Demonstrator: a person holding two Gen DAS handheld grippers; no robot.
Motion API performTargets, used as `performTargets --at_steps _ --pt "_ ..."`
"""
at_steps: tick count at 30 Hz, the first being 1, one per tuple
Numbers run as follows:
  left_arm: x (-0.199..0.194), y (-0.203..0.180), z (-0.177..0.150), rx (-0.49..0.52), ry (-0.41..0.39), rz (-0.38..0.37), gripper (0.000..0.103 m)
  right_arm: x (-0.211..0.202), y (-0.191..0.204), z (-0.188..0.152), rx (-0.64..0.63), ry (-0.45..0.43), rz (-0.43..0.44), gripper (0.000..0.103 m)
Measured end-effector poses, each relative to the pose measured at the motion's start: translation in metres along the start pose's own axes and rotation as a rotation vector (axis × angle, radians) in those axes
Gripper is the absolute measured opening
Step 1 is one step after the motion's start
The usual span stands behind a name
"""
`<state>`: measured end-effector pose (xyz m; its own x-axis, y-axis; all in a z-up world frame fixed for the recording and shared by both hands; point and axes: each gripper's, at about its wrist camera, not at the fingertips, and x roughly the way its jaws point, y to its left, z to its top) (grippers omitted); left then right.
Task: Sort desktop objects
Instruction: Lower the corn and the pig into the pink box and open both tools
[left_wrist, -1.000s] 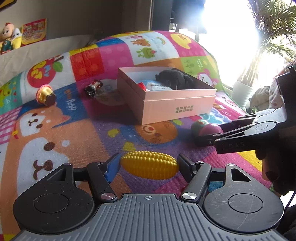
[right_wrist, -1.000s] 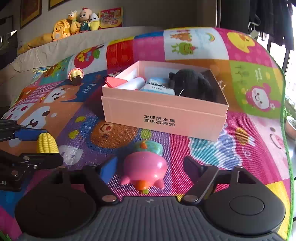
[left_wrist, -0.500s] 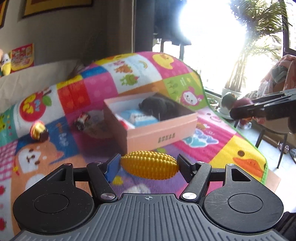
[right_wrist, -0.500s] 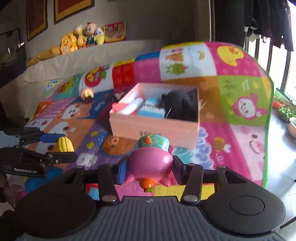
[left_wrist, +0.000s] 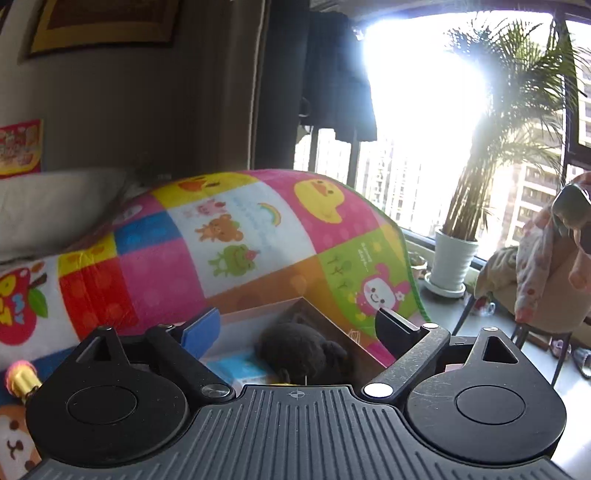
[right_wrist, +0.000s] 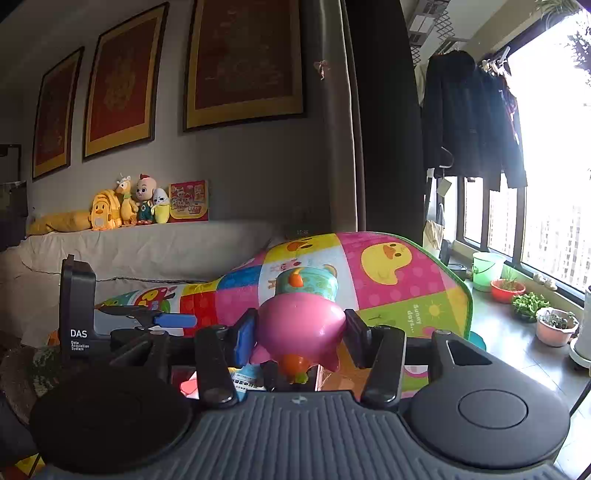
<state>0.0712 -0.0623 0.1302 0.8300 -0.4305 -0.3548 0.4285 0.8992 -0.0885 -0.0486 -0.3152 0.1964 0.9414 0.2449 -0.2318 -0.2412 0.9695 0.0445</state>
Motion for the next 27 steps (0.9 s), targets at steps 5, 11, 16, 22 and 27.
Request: performTargets --at_steps 5,11,16,22,27 --pt "-0.021 0.019 -0.031 -0.037 0.055 0.062 0.097 0.036 -0.008 -0.004 0.064 0.083 0.035 0.049" --pt "-0.042 0.035 -0.075 -0.083 0.136 0.100 0.098 0.110 -0.002 -0.011 0.140 0.198 0.080 0.049" --pt "-0.056 0.053 -0.095 -0.124 0.174 0.120 0.100 0.157 0.009 -0.023 0.150 0.276 0.072 0.070" --pt "-0.064 0.076 -0.113 -0.159 0.196 0.177 0.100 0.157 0.012 -0.037 0.173 0.309 0.088 0.071" --pt "-0.070 0.093 -0.124 -0.232 0.183 0.213 0.100 0.160 0.033 -0.037 0.077 0.326 0.072 0.067"
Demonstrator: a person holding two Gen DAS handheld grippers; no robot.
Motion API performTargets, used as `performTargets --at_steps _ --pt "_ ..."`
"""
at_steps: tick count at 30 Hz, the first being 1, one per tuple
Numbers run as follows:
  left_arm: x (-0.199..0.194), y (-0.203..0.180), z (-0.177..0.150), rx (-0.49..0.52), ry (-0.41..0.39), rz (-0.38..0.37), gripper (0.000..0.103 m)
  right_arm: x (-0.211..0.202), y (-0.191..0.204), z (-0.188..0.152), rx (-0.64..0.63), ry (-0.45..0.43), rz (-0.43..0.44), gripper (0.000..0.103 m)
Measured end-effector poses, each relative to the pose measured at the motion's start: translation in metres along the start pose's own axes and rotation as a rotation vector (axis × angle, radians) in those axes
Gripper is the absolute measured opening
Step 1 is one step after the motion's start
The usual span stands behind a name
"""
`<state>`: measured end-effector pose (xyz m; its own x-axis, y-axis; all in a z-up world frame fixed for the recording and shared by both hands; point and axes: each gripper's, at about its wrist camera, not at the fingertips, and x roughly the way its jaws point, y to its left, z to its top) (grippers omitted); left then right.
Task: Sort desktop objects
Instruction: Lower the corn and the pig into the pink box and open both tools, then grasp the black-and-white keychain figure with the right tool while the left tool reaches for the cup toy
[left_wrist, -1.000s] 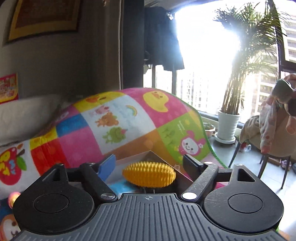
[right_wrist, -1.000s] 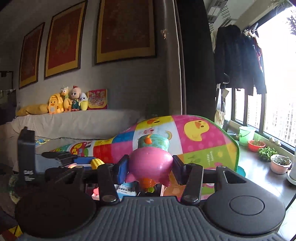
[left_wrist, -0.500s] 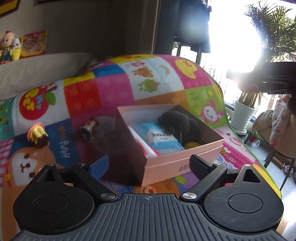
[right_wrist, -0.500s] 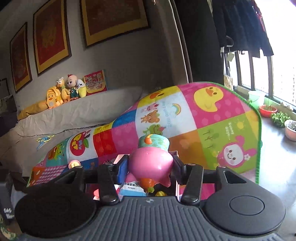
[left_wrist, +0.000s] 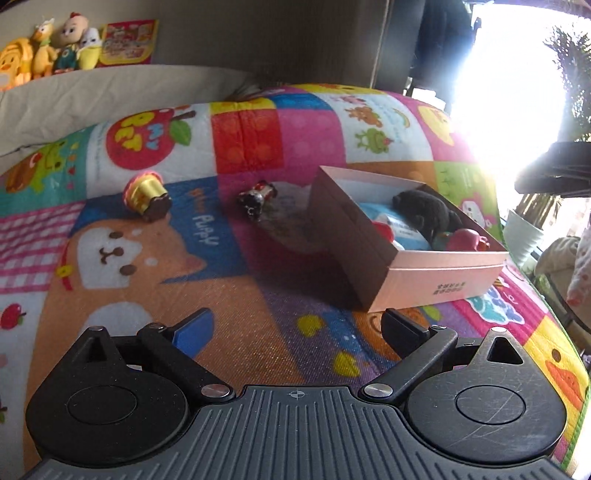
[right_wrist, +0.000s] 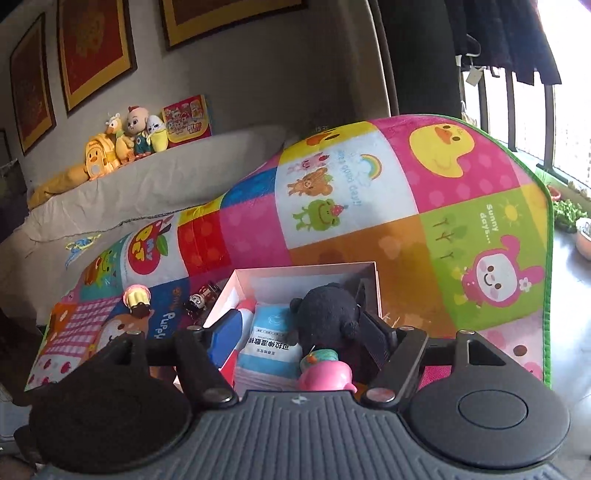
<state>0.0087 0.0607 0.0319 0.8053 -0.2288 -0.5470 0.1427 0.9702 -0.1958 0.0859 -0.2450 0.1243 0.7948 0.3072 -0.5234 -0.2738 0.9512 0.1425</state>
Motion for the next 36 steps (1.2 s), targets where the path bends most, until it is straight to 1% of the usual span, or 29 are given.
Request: performTargets --at_steps 2,4,6,8,10,12,13,15,18,21,23,24,25,27,28,30,31,32,34,35,36 --pt "-0.002 0.004 -0.001 -0.012 -0.005 0.002 0.100 0.012 0.003 0.002 0.004 0.049 0.005 0.041" --pt "-0.007 0.007 0.000 -0.016 -0.018 0.002 0.100 0.033 0.001 0.001 0.052 0.135 0.029 0.033" --pt "-0.013 0.010 0.001 -0.018 -0.035 0.002 0.100 0.058 -0.004 -0.005 0.106 0.230 0.035 0.032" --pt "-0.019 0.014 0.001 -0.021 -0.050 0.007 0.100 0.079 -0.010 -0.013 0.159 0.314 0.025 0.027" --pt "-0.023 0.021 0.001 -0.030 -0.058 0.021 0.101 0.083 -0.013 -0.014 0.184 0.333 0.037 0.027" --pt "-0.024 0.029 0.001 -0.048 -0.064 0.039 0.101 0.078 -0.008 -0.008 0.181 0.326 0.070 0.027" --pt "-0.024 0.032 0.002 -0.056 -0.066 0.044 0.101 0.075 -0.002 -0.003 0.168 0.314 0.087 0.027" --pt "-0.022 0.038 0.006 -0.062 -0.066 0.055 0.101 0.073 0.013 0.010 0.123 0.286 0.093 0.027" --pt "-0.018 0.043 0.018 -0.011 -0.078 0.081 0.101 0.086 0.048 0.036 0.036 0.268 0.108 0.028" --pt "-0.012 0.049 0.031 0.035 -0.093 0.121 0.101 0.120 0.098 0.060 -0.046 0.291 0.136 0.037" --pt "-0.007 0.055 0.037 0.041 -0.094 0.139 0.101 0.152 0.127 0.067 -0.034 0.331 0.148 0.049" --pt "-0.005 0.058 0.039 0.040 -0.096 0.146 0.101 0.170 0.140 0.069 -0.010 0.358 0.152 0.050" --pt "-0.004 0.060 0.040 0.037 -0.096 0.148 0.101 0.188 0.151 0.069 0.017 0.384 0.146 0.050" --pt "-0.003 0.065 0.039 0.027 -0.095 0.149 0.101 0.222 0.169 0.065 0.074 0.423 0.102 0.050" --pt "-0.003 0.067 0.038 0.022 -0.093 0.152 0.101 0.236 0.176 0.061 0.079 0.434 0.078 0.050" --pt "-0.002 0.072 0.035 0.010 -0.083 0.158 0.101 0.259 0.189 0.053 0.060 0.430 -0.009 0.050" --pt "-0.001 0.074 0.033 0.008 -0.077 0.162 0.101 0.268 0.195 0.050 0.045 0.433 -0.028 0.050" --pt "0.000 0.076 0.032 0.009 -0.070 0.170 0.101 0.275 0.199 0.047 0.033 0.447 -0.026 0.050" --pt "0.004 0.079 0.031 0.005 -0.058 0.185 0.101 0.287 0.203 0.040 0.018 0.493 -0.043 0.050" --pt "0.005 0.081 0.030 -0.001 -0.053 0.193 0.101 0.289 0.203 0.038 0.013 0.512 -0.053 0.043" --pt "0.006 0.083 0.030 -0.007 -0.051 0.200 0.101 0.286 0.205 0.036 -0.007 0.498 -0.062 0.039"
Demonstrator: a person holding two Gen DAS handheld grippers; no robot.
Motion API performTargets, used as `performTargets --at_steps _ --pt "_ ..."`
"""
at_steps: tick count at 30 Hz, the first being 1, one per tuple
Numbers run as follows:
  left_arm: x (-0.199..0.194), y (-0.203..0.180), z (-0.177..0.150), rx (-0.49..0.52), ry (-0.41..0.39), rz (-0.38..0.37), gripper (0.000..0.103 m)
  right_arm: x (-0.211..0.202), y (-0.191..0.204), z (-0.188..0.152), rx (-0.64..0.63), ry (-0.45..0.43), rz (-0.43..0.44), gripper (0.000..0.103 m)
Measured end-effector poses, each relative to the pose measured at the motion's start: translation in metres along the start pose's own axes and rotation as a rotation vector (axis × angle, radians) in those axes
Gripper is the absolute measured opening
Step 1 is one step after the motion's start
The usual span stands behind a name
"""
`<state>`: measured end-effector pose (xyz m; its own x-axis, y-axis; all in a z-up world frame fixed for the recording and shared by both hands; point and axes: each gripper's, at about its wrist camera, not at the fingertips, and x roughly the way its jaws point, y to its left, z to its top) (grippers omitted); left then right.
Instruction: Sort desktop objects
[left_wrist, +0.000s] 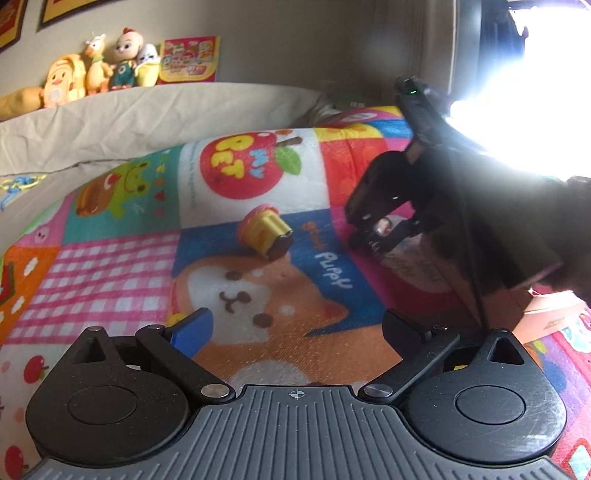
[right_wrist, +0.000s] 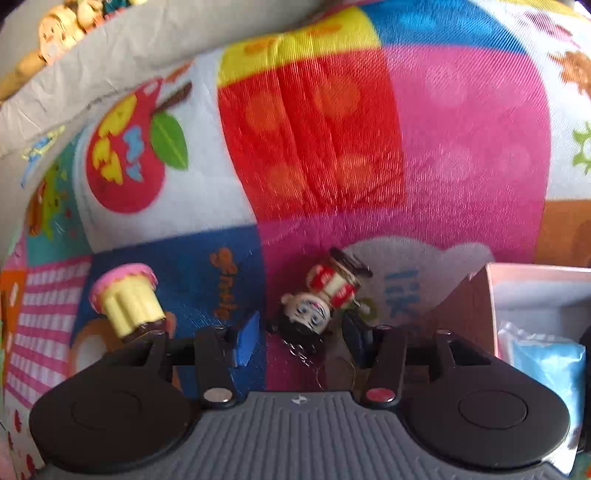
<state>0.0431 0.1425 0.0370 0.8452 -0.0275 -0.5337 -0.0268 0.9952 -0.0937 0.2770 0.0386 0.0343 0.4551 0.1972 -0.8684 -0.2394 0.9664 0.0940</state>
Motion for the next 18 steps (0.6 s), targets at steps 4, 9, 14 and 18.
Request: performTargets --at_steps 4,9,14,18 --pt "0.002 -0.001 0.002 -0.002 0.003 0.006 0.101 -0.040 -0.006 -0.021 -0.054 -0.062 0.081 0.038" --pt "-0.001 -0.009 0.002 0.012 0.004 -0.009 0.101 -0.126 -0.046 -0.090 -0.185 -0.110 0.304 0.038" --pt "0.005 -0.017 0.005 0.015 0.000 -0.018 0.101 -0.187 -0.111 -0.175 -0.284 -0.167 0.322 0.038" --pt "0.025 -0.022 0.017 0.023 -0.043 0.035 0.101 -0.192 -0.151 -0.221 -0.291 -0.140 0.226 0.039"
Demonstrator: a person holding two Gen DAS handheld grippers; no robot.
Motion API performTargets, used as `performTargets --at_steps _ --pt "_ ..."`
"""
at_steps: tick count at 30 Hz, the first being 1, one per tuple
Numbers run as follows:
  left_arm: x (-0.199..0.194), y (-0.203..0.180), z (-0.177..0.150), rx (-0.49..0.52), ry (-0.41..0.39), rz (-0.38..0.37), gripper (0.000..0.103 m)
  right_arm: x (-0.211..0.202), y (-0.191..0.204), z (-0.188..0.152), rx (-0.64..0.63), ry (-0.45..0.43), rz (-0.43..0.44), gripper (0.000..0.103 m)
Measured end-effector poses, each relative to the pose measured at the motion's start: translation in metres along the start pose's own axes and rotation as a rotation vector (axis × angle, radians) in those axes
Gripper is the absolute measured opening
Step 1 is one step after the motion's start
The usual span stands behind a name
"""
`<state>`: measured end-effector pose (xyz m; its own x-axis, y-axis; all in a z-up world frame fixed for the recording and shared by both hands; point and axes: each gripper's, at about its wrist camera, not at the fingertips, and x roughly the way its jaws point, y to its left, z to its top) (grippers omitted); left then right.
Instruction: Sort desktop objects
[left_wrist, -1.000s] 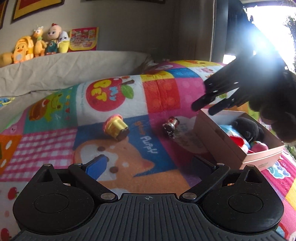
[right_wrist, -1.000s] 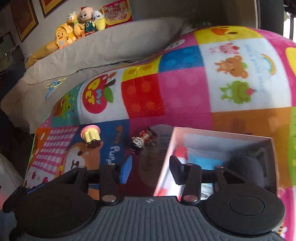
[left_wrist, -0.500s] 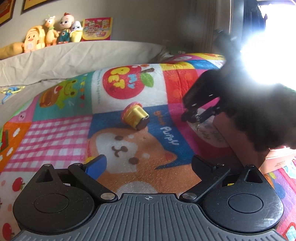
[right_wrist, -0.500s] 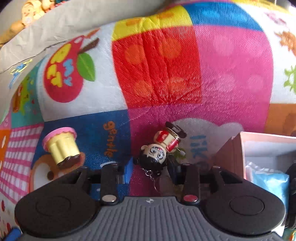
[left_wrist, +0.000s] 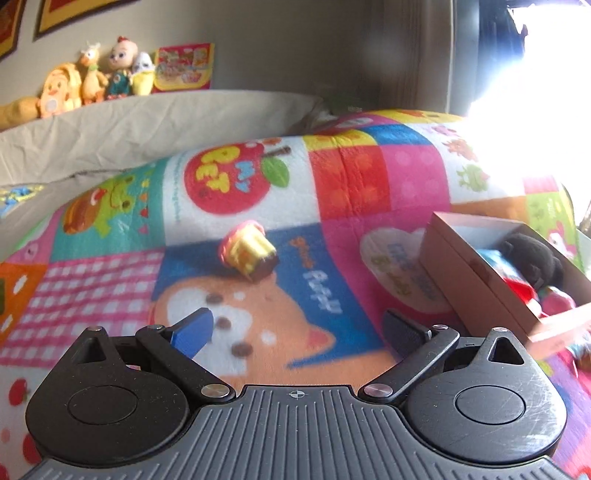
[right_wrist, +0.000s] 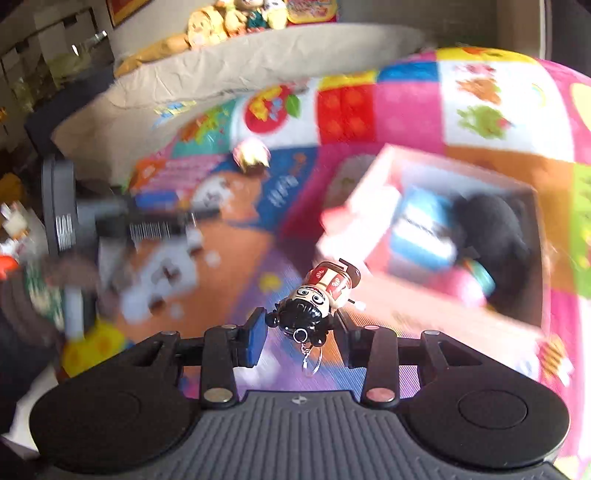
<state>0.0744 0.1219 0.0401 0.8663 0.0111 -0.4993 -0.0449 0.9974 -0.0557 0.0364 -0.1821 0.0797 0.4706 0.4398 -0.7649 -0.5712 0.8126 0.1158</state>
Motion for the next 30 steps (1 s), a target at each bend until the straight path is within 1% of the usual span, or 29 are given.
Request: performTargets --at_steps 1,3,4,5,6,7,9,10,11,12,13,14,15,16,17,19,20,23,26,28,30 --pt "0.007 -0.001 0.003 0.000 -0.013 0.019 0.101 -0.002 -0.006 -0.010 0.022 -0.004 -0.013 0.039" --pt "0.029 -0.001 0.012 0.017 -0.021 0.048 0.101 -0.004 -0.016 -0.028 0.074 -0.049 -0.042 0.044" --pt "0.040 -0.002 0.016 0.034 -0.019 0.071 0.101 -0.005 -0.020 -0.036 0.098 -0.084 -0.068 0.051" --pt "0.053 -0.002 0.021 0.050 -0.017 0.112 0.101 -0.005 -0.023 -0.042 0.123 -0.120 -0.102 0.058" --pt "0.066 -0.002 0.026 0.049 -0.006 0.142 0.101 -0.006 -0.026 -0.049 0.149 -0.151 -0.138 0.061" --pt "0.077 0.001 0.031 0.021 0.014 0.147 0.100 -0.006 -0.029 -0.055 0.174 -0.173 -0.167 0.064" --pt "0.097 0.010 0.042 -0.073 0.059 0.146 0.099 -0.004 -0.035 -0.063 0.219 -0.196 -0.191 0.067" --pt "0.107 0.013 0.046 -0.109 0.082 0.161 0.097 -0.004 -0.039 -0.068 0.238 -0.203 -0.196 0.070" --pt "0.114 0.016 0.049 -0.133 0.102 0.180 0.089 -0.005 -0.042 -0.072 0.255 -0.207 -0.202 0.074" --pt "0.122 0.018 0.051 -0.151 0.124 0.198 0.083 -0.004 -0.044 -0.076 0.271 -0.208 -0.214 0.076" --pt "0.127 0.020 0.051 -0.163 0.143 0.205 0.072 -0.004 -0.046 -0.080 0.282 -0.206 -0.227 0.077" --pt "0.130 0.022 0.051 -0.169 0.155 0.207 0.065 -0.003 -0.047 -0.082 0.288 -0.206 -0.242 0.077" --pt "0.130 0.022 0.050 -0.164 0.158 0.205 0.064 -0.005 -0.049 -0.086 0.292 -0.207 -0.253 0.077" --pt "0.128 0.021 0.049 -0.148 0.153 0.206 0.063 -0.007 -0.049 -0.088 0.295 -0.211 -0.263 0.078" --pt "0.123 0.018 0.047 -0.118 0.145 0.216 0.060 -0.008 -0.050 -0.092 0.298 -0.216 -0.270 0.079" --pt "0.108 0.009 0.043 -0.057 0.127 0.213 0.059 -0.011 -0.052 -0.096 0.308 -0.229 -0.282 0.081" --pt "0.097 0.002 0.041 -0.032 0.115 0.188 0.054 -0.012 -0.053 -0.098 0.315 -0.235 -0.285 0.083" --pt "0.050 -0.028 0.027 0.067 0.058 0.083 0.054 -0.013 -0.057 -0.103 0.344 -0.247 -0.286 0.085" --pt "-0.002 -0.059 0.001 0.141 -0.002 -0.004 0.054 -0.010 -0.060 -0.109 0.381 -0.250 -0.292 0.087" --pt "-0.034 -0.075 -0.018 0.185 -0.017 -0.070 0.054 -0.008 -0.061 -0.114 0.399 -0.251 -0.310 0.087" --pt "-0.059 -0.089 -0.035 0.233 -0.023 -0.108 0.054 -0.008 -0.063 -0.118 0.409 -0.248 -0.325 0.087"
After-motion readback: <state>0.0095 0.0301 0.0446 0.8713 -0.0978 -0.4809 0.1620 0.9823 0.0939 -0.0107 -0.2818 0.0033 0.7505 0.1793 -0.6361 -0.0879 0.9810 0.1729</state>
